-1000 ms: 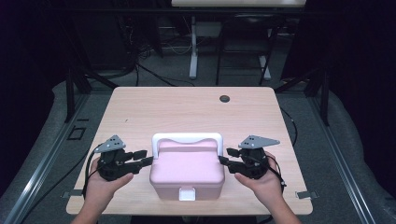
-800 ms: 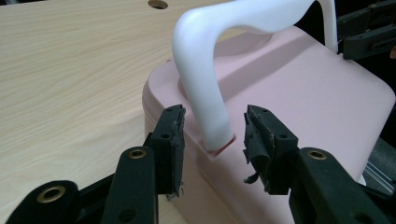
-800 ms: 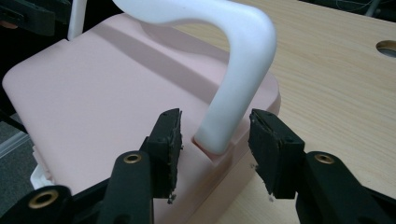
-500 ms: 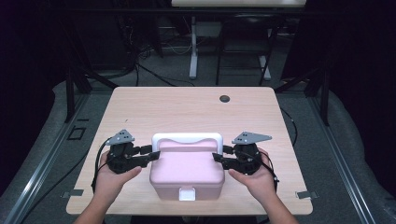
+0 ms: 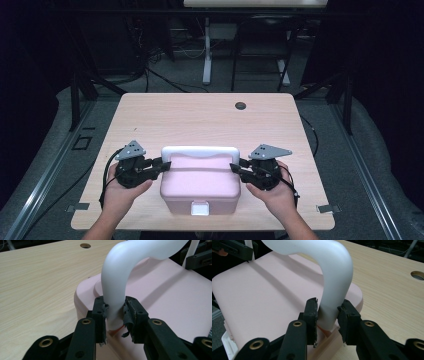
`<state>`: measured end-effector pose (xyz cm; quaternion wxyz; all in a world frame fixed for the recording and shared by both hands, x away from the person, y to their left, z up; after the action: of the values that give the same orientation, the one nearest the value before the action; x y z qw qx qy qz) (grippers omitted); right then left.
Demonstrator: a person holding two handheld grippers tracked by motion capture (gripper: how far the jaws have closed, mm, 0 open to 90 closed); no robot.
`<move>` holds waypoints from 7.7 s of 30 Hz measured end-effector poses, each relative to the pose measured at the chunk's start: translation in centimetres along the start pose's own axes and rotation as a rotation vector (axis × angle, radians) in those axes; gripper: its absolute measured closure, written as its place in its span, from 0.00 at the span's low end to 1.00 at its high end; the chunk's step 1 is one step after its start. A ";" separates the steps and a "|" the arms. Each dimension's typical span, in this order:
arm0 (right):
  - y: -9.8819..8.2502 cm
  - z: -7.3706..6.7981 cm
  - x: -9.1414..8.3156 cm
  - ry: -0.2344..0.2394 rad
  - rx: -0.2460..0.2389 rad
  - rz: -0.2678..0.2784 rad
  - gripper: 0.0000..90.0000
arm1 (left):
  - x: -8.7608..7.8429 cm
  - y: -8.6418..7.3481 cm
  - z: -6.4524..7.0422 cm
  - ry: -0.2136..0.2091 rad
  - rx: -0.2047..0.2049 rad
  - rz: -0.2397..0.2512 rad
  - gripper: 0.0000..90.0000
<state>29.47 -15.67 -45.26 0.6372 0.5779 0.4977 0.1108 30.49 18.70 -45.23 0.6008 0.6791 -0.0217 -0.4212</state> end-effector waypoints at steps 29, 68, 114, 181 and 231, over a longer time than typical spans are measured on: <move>1.3 0.1 -1.2 0.038 0.017 0.039 0.82 | -1.1 1.7 0.1 0.004 0.002 0.004 0.81; 4.0 1.9 -1.2 0.140 0.132 0.044 0.83 | -6.7 -1.3 0.1 0.039 -0.002 -0.011 0.97; 1.7 1.1 -3.7 0.015 0.066 0.138 0.86 | -3.3 -1.5 3.3 -0.057 0.023 -0.036 1.00; -5.8 -4.3 1.2 0.105 0.016 -0.026 1.00 | -3.4 3.3 1.6 -0.031 0.016 0.024 1.00; -6.4 -4.6 1.1 0.109 -0.003 0.020 1.00 | -1.7 6.5 -0.2 0.035 -0.033 0.064 1.00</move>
<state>23.74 -13.97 -50.46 0.6090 0.5751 0.5255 0.1492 32.59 17.97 -38.88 0.6253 0.6753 -0.0262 -0.3902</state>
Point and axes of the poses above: each handheld gripper's, and its own axes: x roughly forward along the jaws, y roughly out of its top, z roughly to its right, the point moved 1 cm from there along x, roughly forward along the jaws, and after that the axes turned 9 degrees about y, right-handed, at the moved point
